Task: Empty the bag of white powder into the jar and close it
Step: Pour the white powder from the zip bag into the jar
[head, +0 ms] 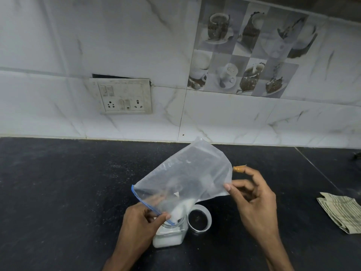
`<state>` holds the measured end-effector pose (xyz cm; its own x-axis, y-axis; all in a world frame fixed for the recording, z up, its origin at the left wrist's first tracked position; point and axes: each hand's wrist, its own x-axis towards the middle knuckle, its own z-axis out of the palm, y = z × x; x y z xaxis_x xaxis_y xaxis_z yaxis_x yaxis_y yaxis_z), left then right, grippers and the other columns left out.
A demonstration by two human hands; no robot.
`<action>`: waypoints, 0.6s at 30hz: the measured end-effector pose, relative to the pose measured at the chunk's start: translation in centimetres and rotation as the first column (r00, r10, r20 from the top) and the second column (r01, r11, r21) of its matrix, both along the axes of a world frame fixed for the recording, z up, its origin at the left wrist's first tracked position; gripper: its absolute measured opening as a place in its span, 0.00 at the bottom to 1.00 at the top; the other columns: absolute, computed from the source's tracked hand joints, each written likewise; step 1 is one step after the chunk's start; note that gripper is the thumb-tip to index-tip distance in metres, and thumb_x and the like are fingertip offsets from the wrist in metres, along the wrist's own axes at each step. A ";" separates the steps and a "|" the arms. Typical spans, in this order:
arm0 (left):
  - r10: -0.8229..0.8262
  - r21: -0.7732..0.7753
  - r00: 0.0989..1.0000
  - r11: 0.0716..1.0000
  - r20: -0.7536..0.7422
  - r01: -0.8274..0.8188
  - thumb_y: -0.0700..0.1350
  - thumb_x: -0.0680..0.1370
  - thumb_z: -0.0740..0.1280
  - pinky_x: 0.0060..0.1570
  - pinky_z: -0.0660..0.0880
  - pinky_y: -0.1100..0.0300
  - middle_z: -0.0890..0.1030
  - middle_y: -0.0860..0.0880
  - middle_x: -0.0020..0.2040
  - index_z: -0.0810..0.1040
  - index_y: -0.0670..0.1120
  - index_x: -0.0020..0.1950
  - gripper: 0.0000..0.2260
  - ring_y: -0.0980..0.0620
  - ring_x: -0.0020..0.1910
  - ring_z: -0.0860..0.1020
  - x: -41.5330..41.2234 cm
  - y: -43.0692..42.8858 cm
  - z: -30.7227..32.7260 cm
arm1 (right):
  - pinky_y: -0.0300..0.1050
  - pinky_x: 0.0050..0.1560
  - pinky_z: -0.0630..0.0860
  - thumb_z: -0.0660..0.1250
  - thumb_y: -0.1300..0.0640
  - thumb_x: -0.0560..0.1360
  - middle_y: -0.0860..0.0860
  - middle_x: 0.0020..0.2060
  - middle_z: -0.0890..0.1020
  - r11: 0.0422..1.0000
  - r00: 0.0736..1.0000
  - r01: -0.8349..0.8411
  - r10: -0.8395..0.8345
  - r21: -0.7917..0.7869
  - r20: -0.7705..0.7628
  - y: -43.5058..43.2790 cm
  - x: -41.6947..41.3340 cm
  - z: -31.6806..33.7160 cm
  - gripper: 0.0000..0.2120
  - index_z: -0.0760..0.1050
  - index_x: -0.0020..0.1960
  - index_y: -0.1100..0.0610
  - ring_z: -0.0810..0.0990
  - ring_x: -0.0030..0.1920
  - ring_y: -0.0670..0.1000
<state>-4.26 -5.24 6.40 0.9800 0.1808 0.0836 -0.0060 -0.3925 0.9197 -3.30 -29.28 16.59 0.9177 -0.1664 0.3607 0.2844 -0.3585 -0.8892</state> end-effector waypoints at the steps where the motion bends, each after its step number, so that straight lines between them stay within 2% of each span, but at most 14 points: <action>1: -0.002 -0.001 1.000 1.000 0.003 0.002 0.46 0.65 0.81 0.32 0.80 0.55 0.85 0.54 0.31 0.85 0.47 0.34 0.07 0.53 0.30 0.83 0.0 0.0 0.0 | 0.37 0.48 0.82 0.77 0.65 0.70 0.49 0.39 0.88 1.000 1.000 0.002 -0.002 0.020 -0.012 -0.1 0.0 0.0 0.23 0.76 0.56 0.43 0.87 0.42 0.46; 4: -0.001 -0.011 1.000 1.000 0.011 0.001 0.46 0.65 0.81 0.31 0.77 0.57 0.84 0.51 0.29 0.85 0.45 0.34 0.07 0.56 0.27 0.79 0.0 0.1 -0.2 | 0.39 0.47 0.82 0.78 0.68 0.67 0.52 0.38 0.88 0.997 0.999 0.020 -0.017 0.078 -0.034 -0.3 0.1 -0.1 0.25 0.75 0.54 0.46 0.87 0.39 0.49; 8: -0.001 -0.011 1.000 1.000 0.013 0.002 0.45 0.65 0.81 0.32 0.79 0.52 0.84 0.52 0.30 0.85 0.46 0.34 0.07 0.50 0.29 0.81 0.0 0.1 -0.2 | 0.38 0.48 0.82 0.77 0.68 0.68 0.52 0.37 0.88 0.994 0.998 0.040 -0.036 0.103 -0.042 -0.4 0.1 -0.6 0.20 0.75 0.52 0.49 0.88 0.41 0.50; 11: -0.002 -0.010 1.000 1.000 0.016 0.002 0.45 0.65 0.81 0.32 0.78 0.54 0.84 0.52 0.29 0.85 0.46 0.34 0.07 0.50 0.28 0.80 0.0 0.1 -0.1 | 0.36 0.48 0.81 0.77 0.70 0.69 0.53 0.37 0.88 0.993 0.998 0.042 -0.038 0.108 -0.040 -0.5 0.2 -0.7 0.21 0.73 0.52 0.51 0.87 0.40 0.51; 15: -0.003 -0.018 1.000 1.000 0.005 0.003 0.44 0.64 0.81 0.31 0.78 0.57 0.84 0.55 0.31 0.85 0.50 0.34 0.06 0.56 0.27 0.80 -0.1 0.1 0.1 | 0.36 0.46 0.81 0.79 0.61 0.66 0.52 0.35 0.88 0.993 0.997 0.074 -0.072 0.097 -0.031 -0.4 0.2 -0.6 0.19 0.73 0.50 0.51 0.86 0.37 0.49; 18: -0.004 -0.020 1.000 1.000 0.001 0.004 0.44 0.64 0.82 0.31 0.79 0.57 0.85 0.55 0.31 0.85 0.50 0.34 0.07 0.54 0.28 0.81 -0.1 0.1 0.2 | 0.39 0.50 0.82 0.77 0.69 0.69 0.53 0.38 0.88 0.992 0.998 0.054 -0.050 0.111 -0.033 -0.4 0.3 -0.6 0.20 0.72 0.52 0.53 0.87 0.41 0.50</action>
<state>-4.36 -5.15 6.65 0.9806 0.1786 0.0810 -0.0085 -0.3737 0.9275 -3.01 -29.72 15.96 0.9169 -0.2520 0.3096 0.2406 -0.2701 -0.9323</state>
